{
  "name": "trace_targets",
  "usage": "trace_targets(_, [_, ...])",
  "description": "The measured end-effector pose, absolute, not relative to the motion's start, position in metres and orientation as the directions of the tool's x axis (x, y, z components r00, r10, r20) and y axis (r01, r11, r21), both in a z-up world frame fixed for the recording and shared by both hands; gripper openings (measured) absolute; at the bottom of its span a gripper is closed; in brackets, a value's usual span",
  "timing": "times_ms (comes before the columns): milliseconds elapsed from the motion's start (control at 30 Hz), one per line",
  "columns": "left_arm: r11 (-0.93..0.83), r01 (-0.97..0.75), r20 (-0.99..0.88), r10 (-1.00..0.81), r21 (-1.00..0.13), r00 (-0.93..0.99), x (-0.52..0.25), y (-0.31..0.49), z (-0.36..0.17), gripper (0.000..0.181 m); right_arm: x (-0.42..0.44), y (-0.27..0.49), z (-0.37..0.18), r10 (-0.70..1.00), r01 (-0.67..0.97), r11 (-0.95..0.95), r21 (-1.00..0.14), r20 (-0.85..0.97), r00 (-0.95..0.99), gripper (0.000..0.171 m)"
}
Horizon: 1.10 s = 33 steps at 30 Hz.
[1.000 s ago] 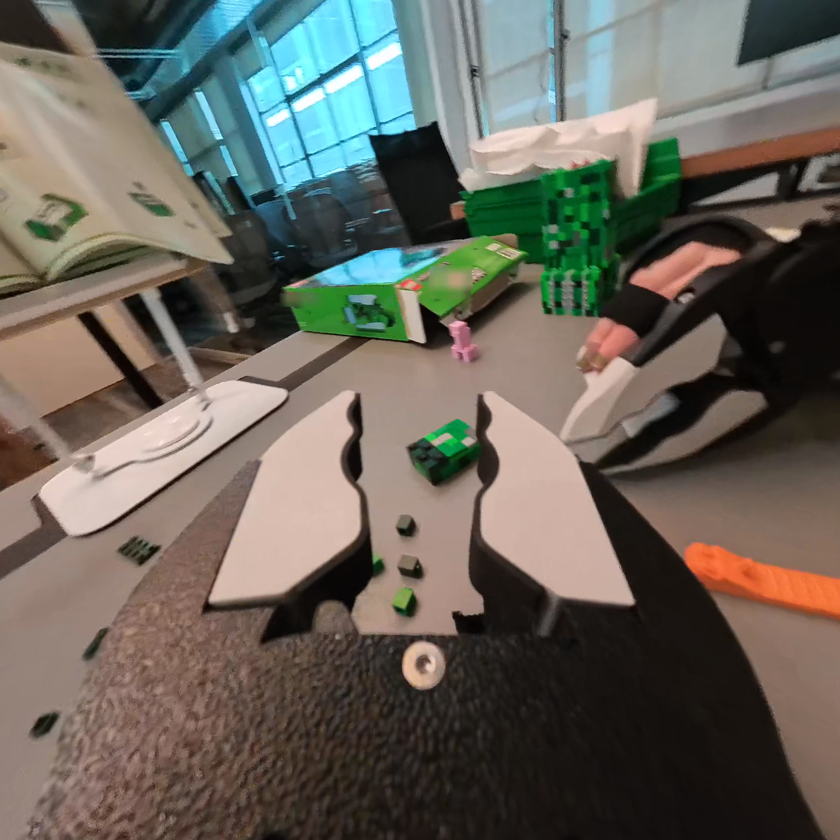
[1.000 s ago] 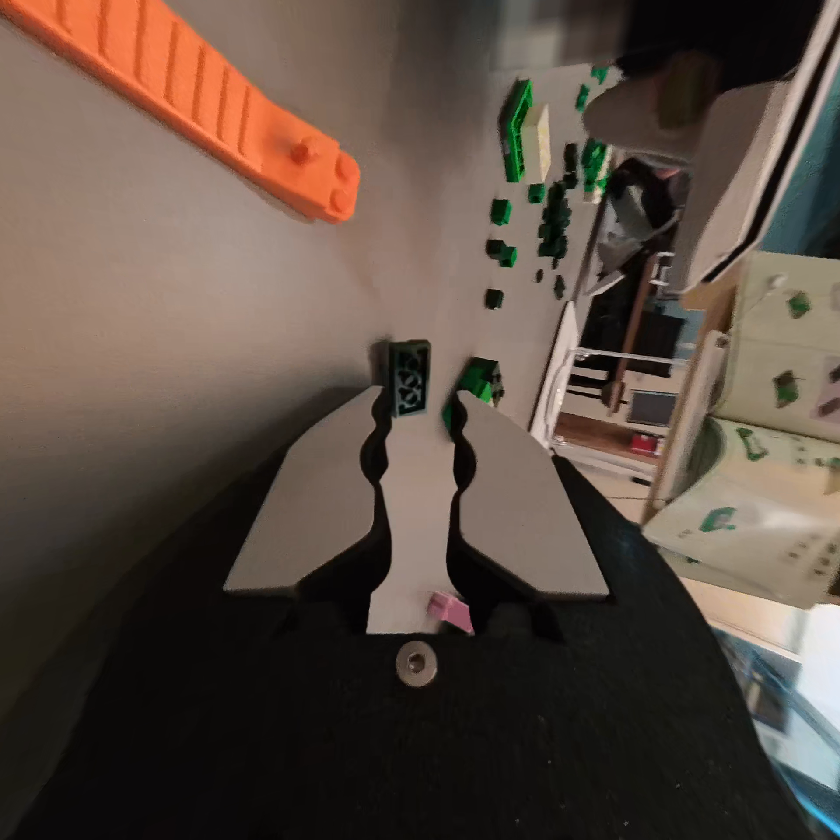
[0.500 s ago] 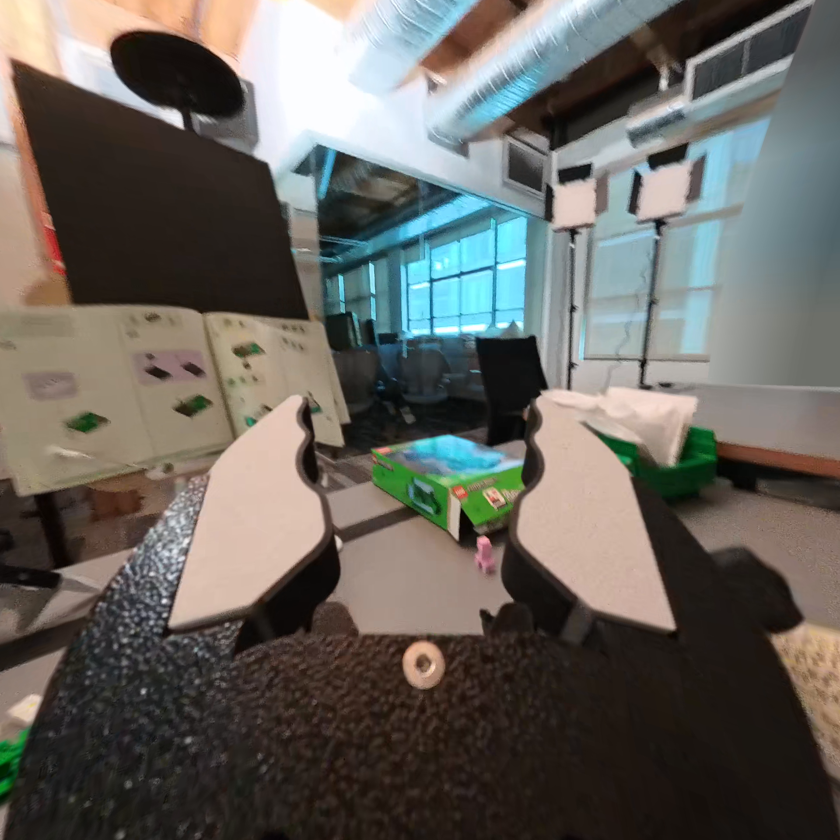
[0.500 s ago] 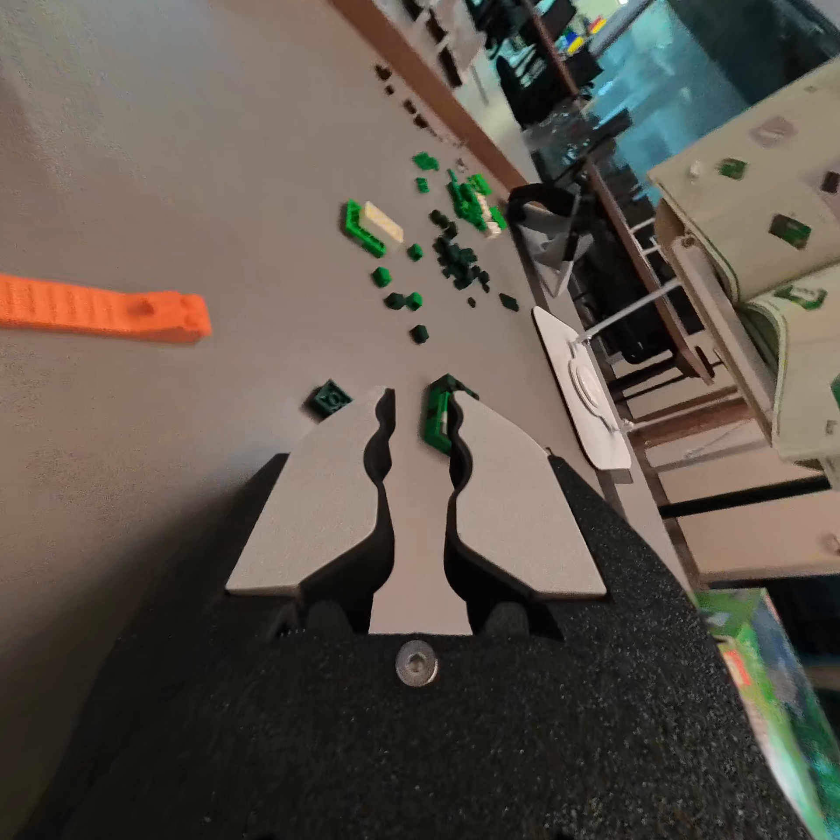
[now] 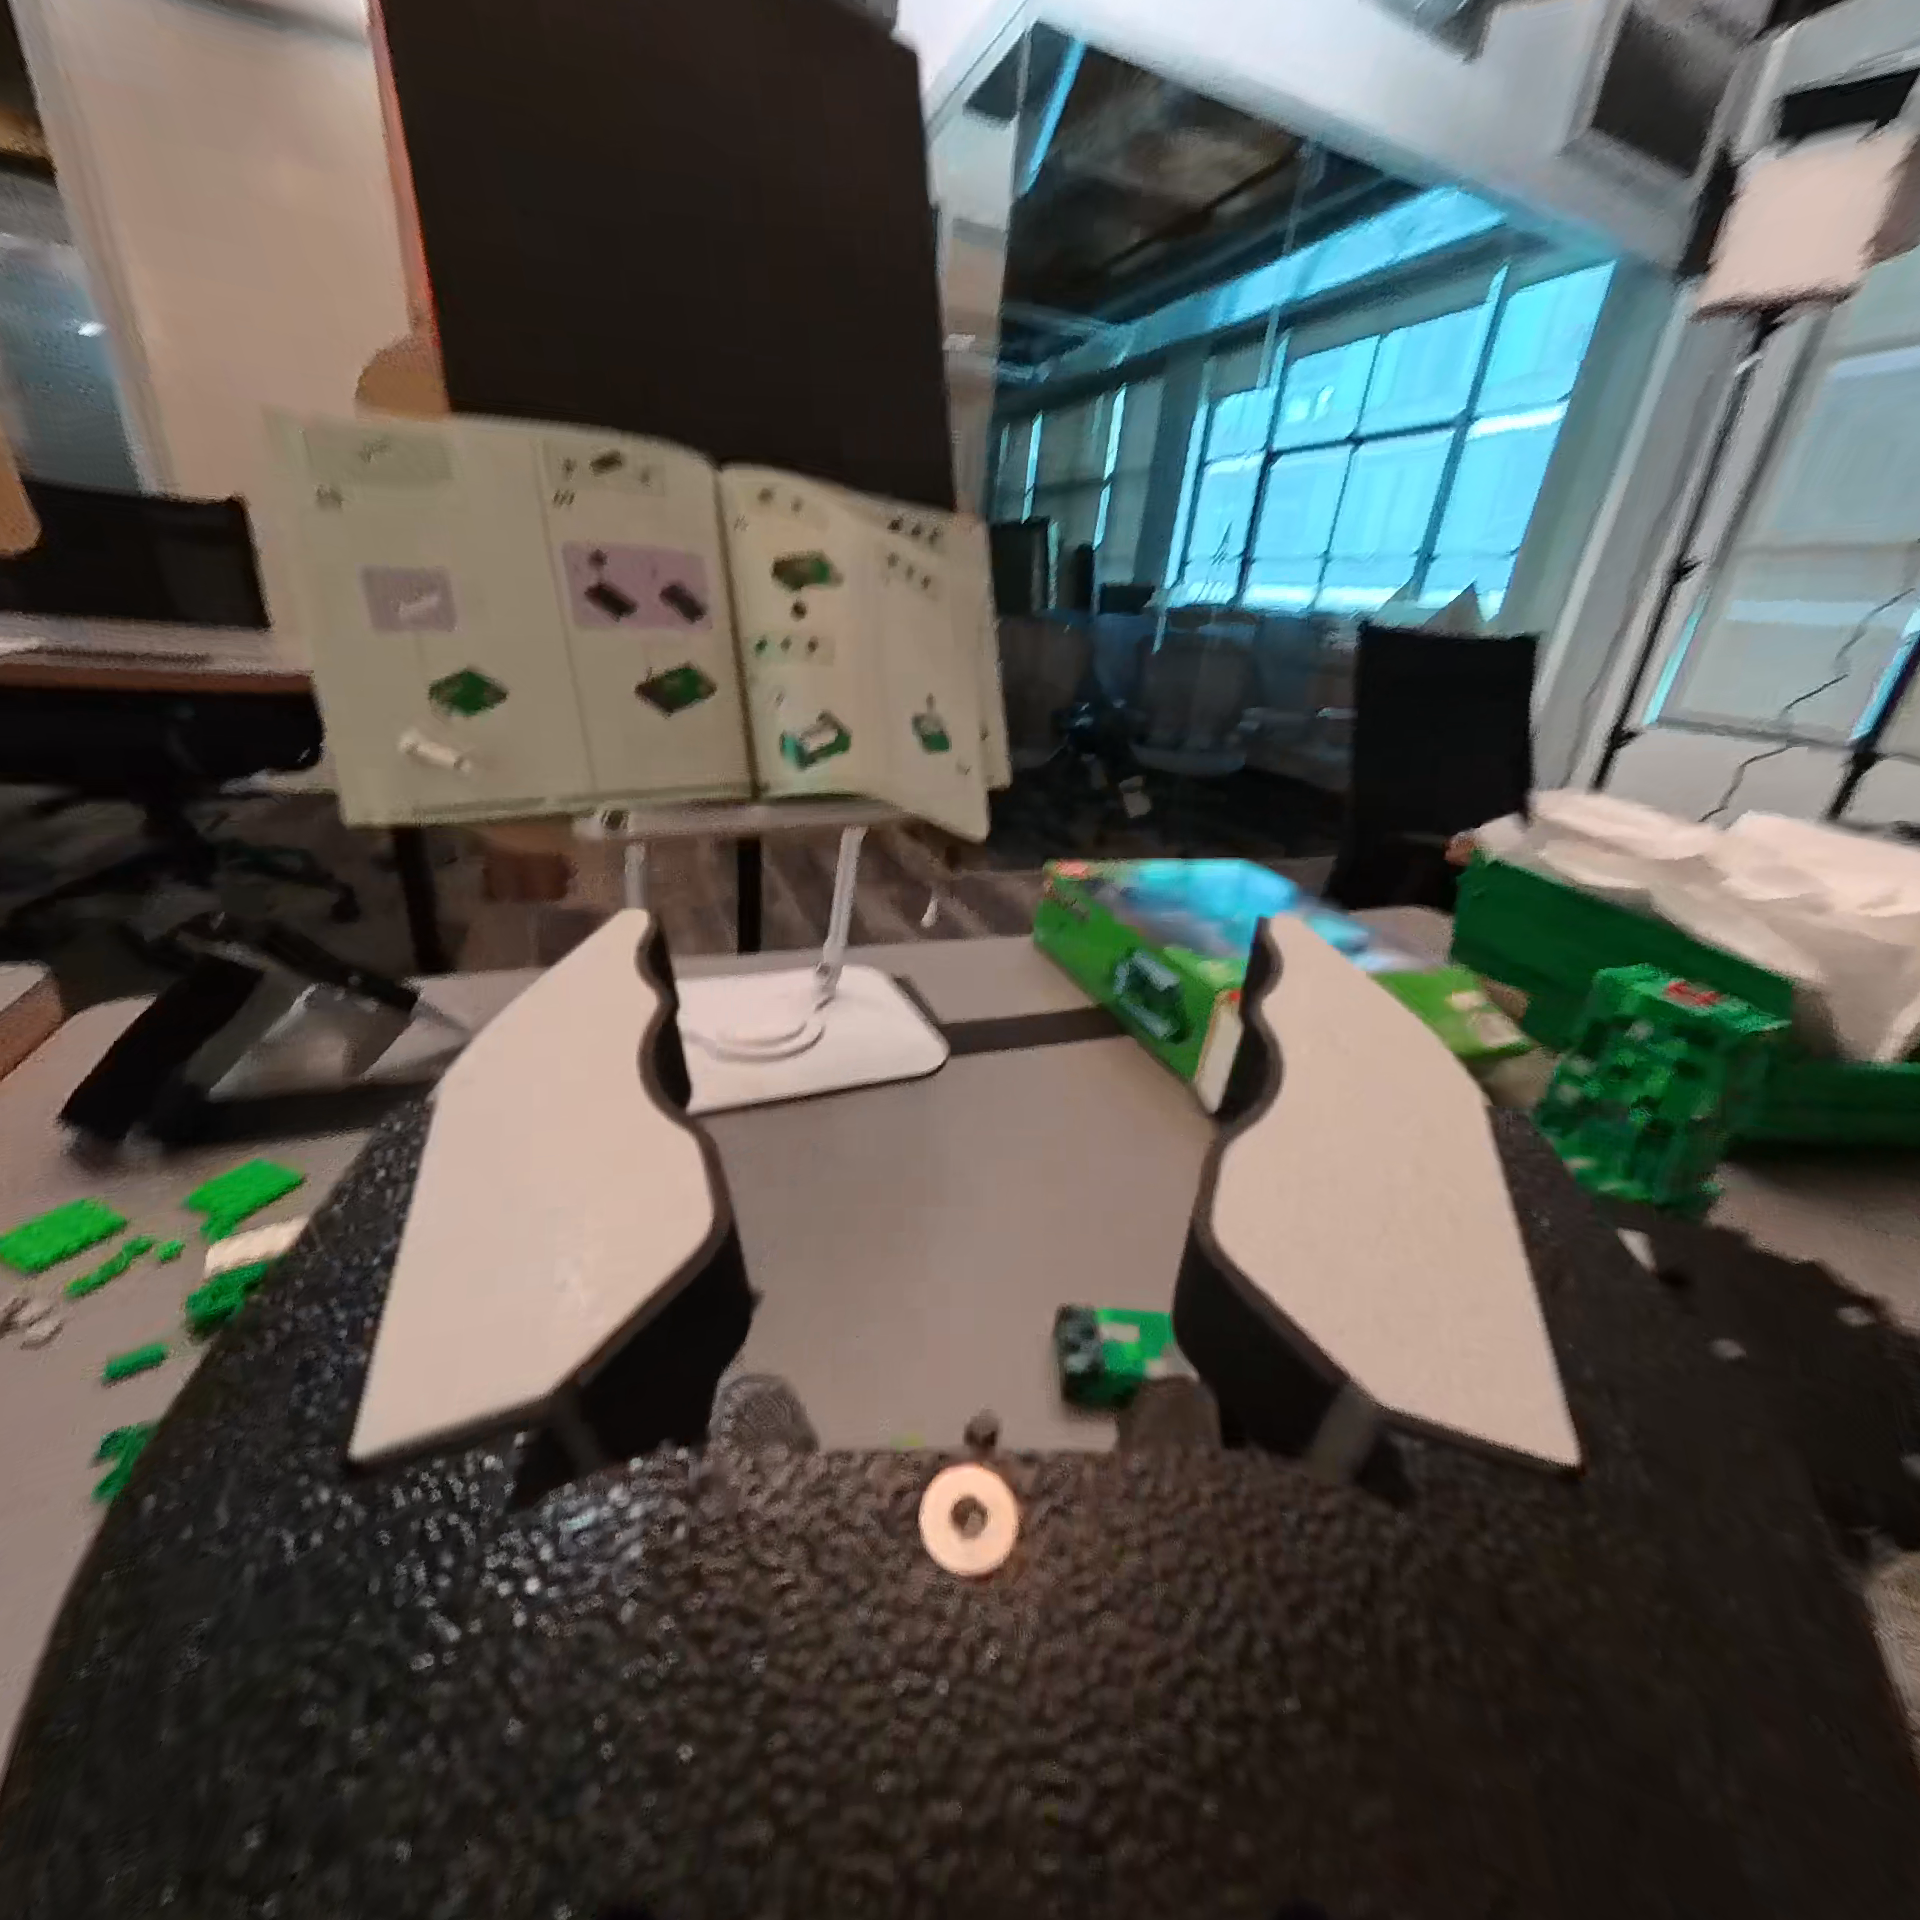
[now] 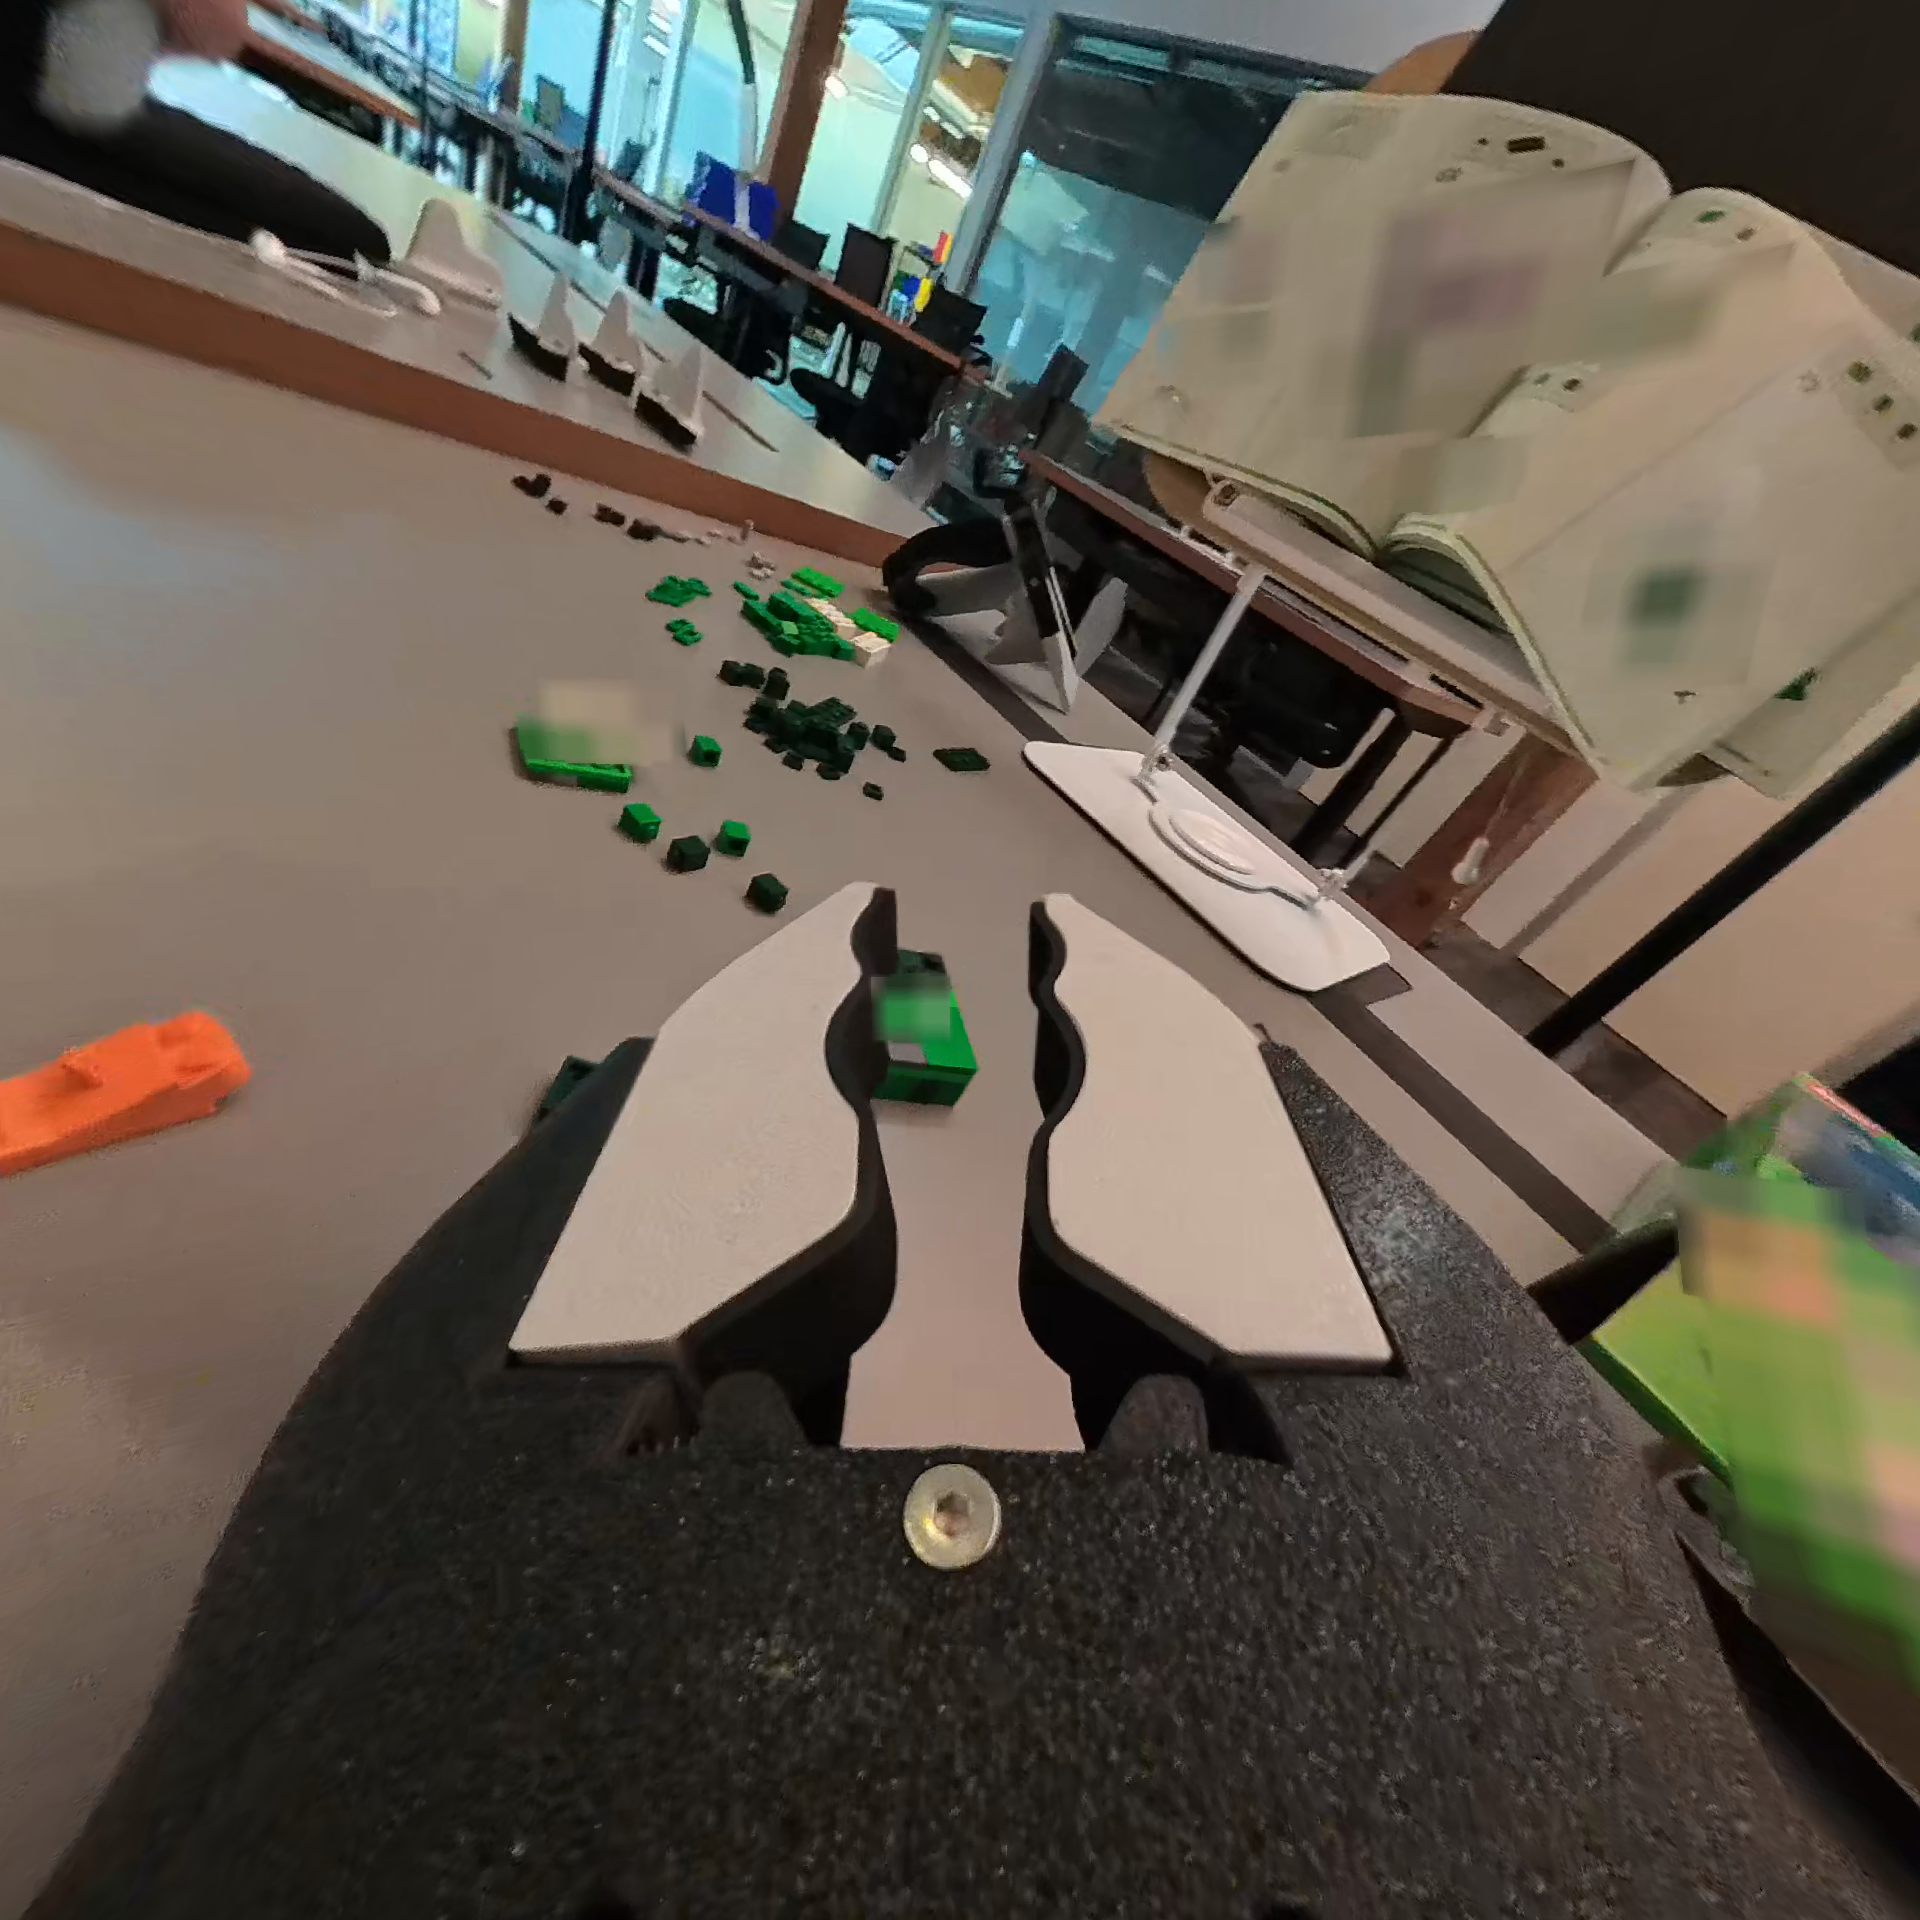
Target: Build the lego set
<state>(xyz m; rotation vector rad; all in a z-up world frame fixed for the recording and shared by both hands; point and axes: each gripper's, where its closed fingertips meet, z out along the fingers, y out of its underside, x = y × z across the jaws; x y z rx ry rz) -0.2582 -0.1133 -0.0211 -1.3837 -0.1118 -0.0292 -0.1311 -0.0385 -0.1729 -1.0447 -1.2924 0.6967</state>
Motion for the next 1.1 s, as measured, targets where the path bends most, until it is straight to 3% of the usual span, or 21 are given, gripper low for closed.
trace_targets(100, [0.065,0.046,0.056,0.165,-0.997,0.985,-0.277,-0.106,-0.053,0.107,-0.129,-0.032,-0.160,0.900,0.102,0.351,-0.931,0.365,0.239,0.036])
trace_targets(233, [-0.069,0.004,-0.013,0.244,-0.998,0.970,-0.290,-0.089,-0.083,0.119,-0.142,-0.064,-0.110,0.955,0.017,0.241,-0.970,0.241,0.173,0.079])
trace_targets(367, [-0.222,-0.036,-0.090,0.237,-0.974,0.967,-0.283,-0.067,-0.113,0.134,-0.147,-0.114,-0.052,0.938,-0.010,0.309,-0.951,0.303,0.166,0.109])
trace_targets(467, [-0.289,-0.109,-0.174,0.210,-0.951,0.962,-0.266,-0.055,-0.126,0.138,-0.149,-0.141,-0.029,0.906,0.036,0.373,-0.927,0.372,0.202,0.118])
trace_targets(667, [-0.384,-0.314,-0.404,0.178,-0.868,0.897,-0.238,-0.044,-0.135,0.144,-0.154,-0.142,-0.047,0.850,0.275,0.366,-0.889,0.439,0.290,0.132])
trace_targets(967, [-0.472,-0.496,-0.625,0.162,-0.729,0.764,-0.222,-0.042,-0.138,0.144,-0.129,-0.132,-0.061,0.842,0.361,0.257,-0.896,0.391,0.372,0.130])
trace_targets(1100, [-0.490,-0.635,-0.783,0.182,-0.597,0.595,-0.229,-0.040,-0.125,0.147,-0.117,-0.126,-0.077,0.861,0.443,0.130,-0.887,0.323,0.394,0.129])
